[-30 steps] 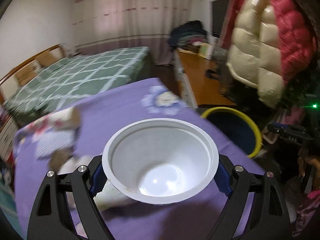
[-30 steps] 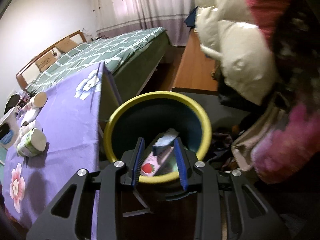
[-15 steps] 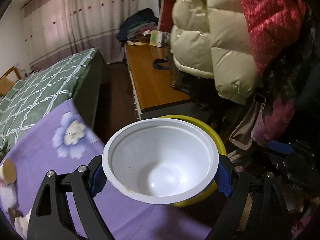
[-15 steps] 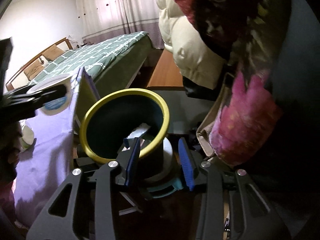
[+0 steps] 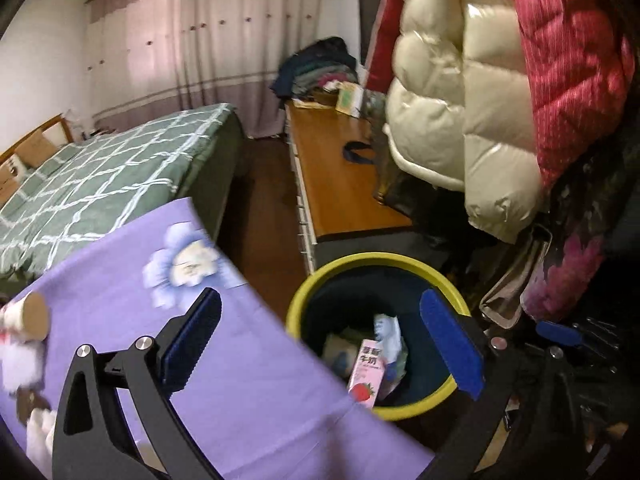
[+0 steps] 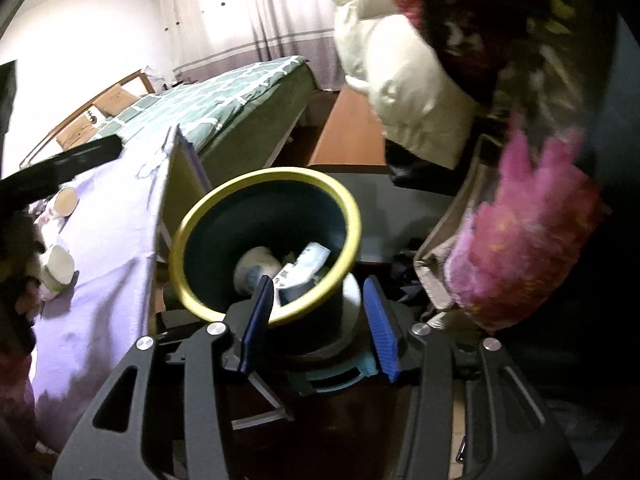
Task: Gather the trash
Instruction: 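Move the right gripper to the table and grasp the white crumpled tissue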
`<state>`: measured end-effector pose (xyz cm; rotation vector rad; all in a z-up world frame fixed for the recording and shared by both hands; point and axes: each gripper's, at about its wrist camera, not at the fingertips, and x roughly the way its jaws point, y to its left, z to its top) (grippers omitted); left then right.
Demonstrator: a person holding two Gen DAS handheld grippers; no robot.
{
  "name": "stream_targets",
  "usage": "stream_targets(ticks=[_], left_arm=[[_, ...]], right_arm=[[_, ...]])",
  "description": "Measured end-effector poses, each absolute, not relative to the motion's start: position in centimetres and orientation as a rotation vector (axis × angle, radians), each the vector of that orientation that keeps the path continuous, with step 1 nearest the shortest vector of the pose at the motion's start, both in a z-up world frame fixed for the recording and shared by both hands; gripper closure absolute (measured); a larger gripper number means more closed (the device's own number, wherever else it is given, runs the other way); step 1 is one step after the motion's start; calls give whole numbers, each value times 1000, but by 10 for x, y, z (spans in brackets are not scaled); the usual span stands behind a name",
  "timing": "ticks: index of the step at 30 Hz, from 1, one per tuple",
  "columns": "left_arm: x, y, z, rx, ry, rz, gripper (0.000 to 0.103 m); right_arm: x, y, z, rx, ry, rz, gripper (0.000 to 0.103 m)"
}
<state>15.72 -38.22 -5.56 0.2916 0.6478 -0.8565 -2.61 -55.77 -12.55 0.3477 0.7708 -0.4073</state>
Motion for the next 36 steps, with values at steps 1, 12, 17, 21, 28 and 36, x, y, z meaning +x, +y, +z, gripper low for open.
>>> stream_targets(ticks=[1,12,17,21,28,36], left_arm=[[159,-372,-53,277,646,-850,5],[172,-231,-29,179,569,-652,5],[183,-162,-27,110,558,-543,5],[192,-106,-33,85,550,-427,5],[211,-3,-58,38,534,-182,5],[227,83,-97,26,564,69,5]], right_arm=[[-23,-555,-125,343,773,-402,58],[27,-503,-112,257,797,-282,58],[53,-469,-108,206,813,-216,58],[76,-436,-102,166,816,-145,58],[118,-376,-88,97,798,-26,58],[176,-282,-79,32,784,181,58]])
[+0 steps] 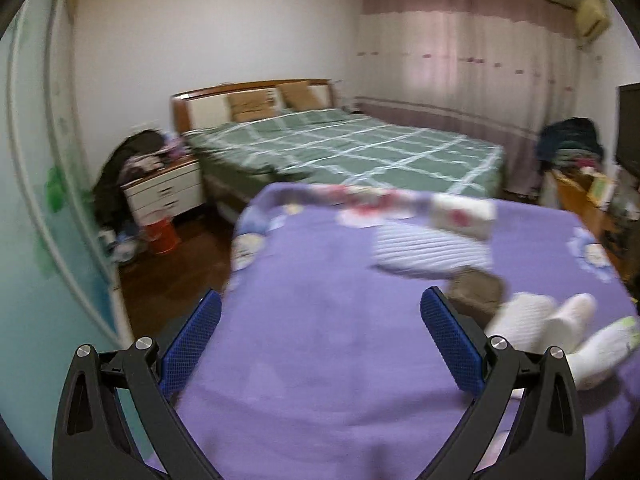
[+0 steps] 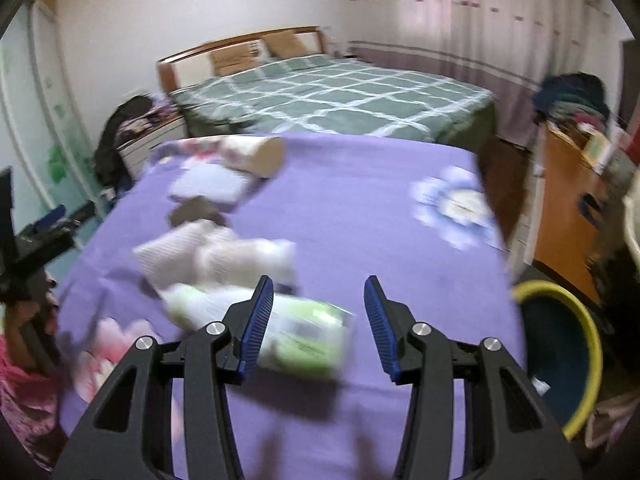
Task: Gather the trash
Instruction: 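Move the right gripper to the table and grasp the white crumpled tissue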
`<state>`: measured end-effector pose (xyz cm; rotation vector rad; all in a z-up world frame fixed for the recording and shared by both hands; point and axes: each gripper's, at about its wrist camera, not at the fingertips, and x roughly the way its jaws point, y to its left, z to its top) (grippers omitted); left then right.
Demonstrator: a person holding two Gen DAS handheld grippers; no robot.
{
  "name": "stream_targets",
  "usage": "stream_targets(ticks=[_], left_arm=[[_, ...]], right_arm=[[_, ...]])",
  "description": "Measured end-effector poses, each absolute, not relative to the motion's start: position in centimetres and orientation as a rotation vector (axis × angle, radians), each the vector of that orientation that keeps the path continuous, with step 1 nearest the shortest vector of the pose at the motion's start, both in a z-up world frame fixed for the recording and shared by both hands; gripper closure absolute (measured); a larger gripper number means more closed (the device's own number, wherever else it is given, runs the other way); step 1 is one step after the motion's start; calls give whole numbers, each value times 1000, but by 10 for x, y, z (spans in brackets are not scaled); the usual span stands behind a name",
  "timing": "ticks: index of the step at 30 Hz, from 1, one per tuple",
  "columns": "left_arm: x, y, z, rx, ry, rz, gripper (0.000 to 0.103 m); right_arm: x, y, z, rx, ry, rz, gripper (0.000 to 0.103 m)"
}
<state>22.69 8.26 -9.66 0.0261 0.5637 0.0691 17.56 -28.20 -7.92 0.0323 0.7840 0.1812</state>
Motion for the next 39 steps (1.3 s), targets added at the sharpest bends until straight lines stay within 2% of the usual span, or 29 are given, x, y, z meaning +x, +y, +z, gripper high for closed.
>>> stream_targets(ticks=[12,15,16,24,26,28,30,32,39], left_arm=[[224,117,-102,2,529,246,5],[222,120,-101,-18,527,248,5],[221,120,-101,-21,528,248,5],[221,110,-101,2,527,227,5],[220,107,-100,7,525,225,5],[219,107,-100,7,525,223,5],[218,106,-100,8,527,219,5],[217,104,-100,10,527,217,5],[216,102,-100,14,529,208,5]], right_arm=[[227,-156,-97,-147,836,376,57],[236,-145,-105,-192,846,349,45],[238,-143,-108,-209,848,333,44],[248,-138,-132,-262,885,288,44],[246,-138,-132,-284,873,266,54],[245,-141,-131,-272,865,263,80],[247,-147,-133,-234,890,285,95],[246,-150,-133,-223,883,287,98],[235,-165,-107,-105,837,361,99]])
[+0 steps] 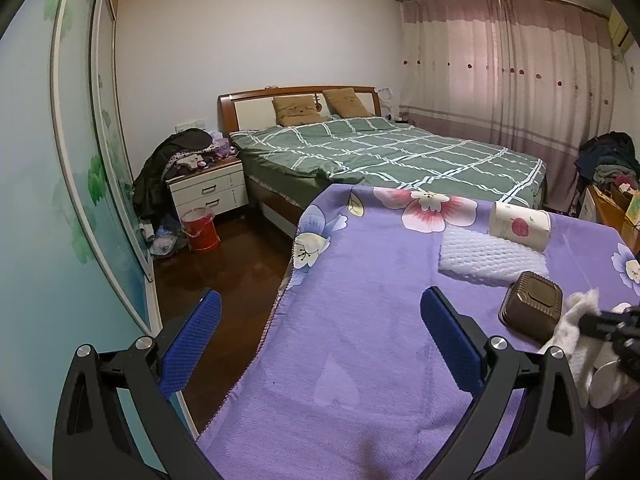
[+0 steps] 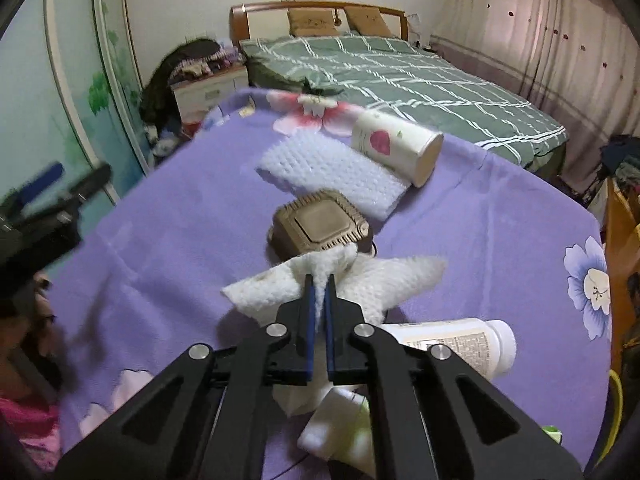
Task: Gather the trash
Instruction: 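Move the right gripper to the table and grasp the white crumpled tissue, then carry the tissue over the yellow bin and open the right gripper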
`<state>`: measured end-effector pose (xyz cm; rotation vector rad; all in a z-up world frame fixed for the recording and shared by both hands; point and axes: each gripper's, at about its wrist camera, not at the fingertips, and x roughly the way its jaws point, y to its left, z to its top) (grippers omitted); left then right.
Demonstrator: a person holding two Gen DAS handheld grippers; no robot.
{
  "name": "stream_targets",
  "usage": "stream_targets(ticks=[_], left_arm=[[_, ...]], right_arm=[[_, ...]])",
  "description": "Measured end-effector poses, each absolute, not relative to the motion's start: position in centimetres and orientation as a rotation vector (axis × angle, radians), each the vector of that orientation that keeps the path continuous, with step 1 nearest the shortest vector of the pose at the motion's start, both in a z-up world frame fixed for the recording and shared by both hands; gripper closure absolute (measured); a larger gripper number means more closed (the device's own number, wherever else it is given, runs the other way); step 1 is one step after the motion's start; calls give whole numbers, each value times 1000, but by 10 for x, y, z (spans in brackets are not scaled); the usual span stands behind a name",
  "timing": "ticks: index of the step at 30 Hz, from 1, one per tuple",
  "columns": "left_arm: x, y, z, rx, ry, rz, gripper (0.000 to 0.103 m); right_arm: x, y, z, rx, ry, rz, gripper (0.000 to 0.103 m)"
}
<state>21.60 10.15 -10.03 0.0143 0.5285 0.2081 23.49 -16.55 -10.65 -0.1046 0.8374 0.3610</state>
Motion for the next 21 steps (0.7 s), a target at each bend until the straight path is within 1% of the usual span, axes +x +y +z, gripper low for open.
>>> stream_targets(ticks=[8,13,18,21], left_arm=[[219,100,-101,17,536,206,5],[219,100,-100,16,536,205,5],[220,97,-101,20,539,192,5],[220,95,-103,21,540,182,5]], right_arm=[[214,-181,-61,7,745,418,99],[201,-201,-24,63,657,422,99],[180,-239,7,94,570,357,99],[170,-269,11,112,549,282,99]])
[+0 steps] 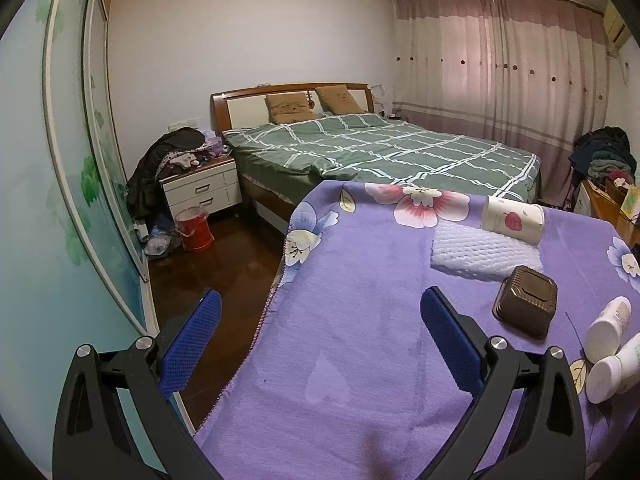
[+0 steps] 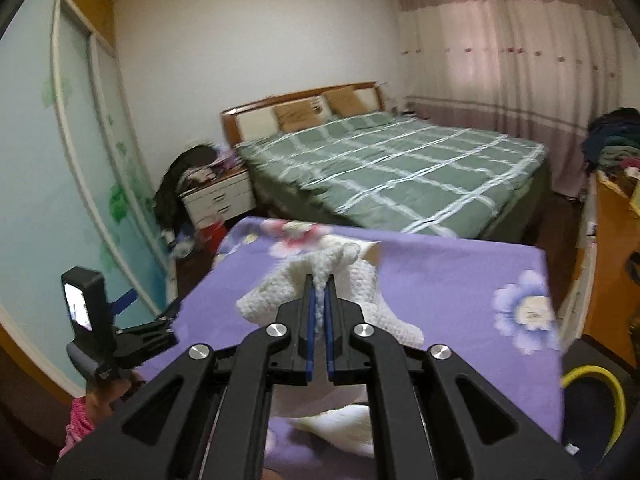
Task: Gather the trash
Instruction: 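Carry the tissue over the yellow bin and open the right gripper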
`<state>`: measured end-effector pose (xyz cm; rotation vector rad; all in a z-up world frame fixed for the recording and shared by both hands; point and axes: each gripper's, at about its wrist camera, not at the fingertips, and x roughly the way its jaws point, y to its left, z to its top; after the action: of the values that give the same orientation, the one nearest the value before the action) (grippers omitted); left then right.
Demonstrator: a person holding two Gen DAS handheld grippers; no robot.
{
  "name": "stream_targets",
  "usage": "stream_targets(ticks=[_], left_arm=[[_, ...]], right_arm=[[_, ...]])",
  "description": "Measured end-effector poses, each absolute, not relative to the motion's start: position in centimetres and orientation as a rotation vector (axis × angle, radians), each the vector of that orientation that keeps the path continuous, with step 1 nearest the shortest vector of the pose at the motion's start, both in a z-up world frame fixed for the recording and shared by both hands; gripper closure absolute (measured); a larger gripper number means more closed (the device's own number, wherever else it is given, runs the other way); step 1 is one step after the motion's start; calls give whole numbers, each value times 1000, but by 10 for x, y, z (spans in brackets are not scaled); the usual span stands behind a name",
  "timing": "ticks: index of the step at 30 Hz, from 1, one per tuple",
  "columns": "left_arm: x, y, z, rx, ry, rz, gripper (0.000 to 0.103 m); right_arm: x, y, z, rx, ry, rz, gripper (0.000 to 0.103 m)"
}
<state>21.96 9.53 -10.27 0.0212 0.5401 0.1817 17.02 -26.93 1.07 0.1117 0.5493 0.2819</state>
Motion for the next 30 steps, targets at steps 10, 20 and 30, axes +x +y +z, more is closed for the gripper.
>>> stream_targets(ticks=[10,20,30], left_arm=[[220,81,-103,61,546,139,5],[199,14,-100,125,568,-60,5],[174,-51,-100,158,616,-259,5]], right_arm=[[135,-407,-40,221,626,-122,97],[112,-519,-103,255,719,-507,97],[125,-541,-137,247,797,-545,82]])
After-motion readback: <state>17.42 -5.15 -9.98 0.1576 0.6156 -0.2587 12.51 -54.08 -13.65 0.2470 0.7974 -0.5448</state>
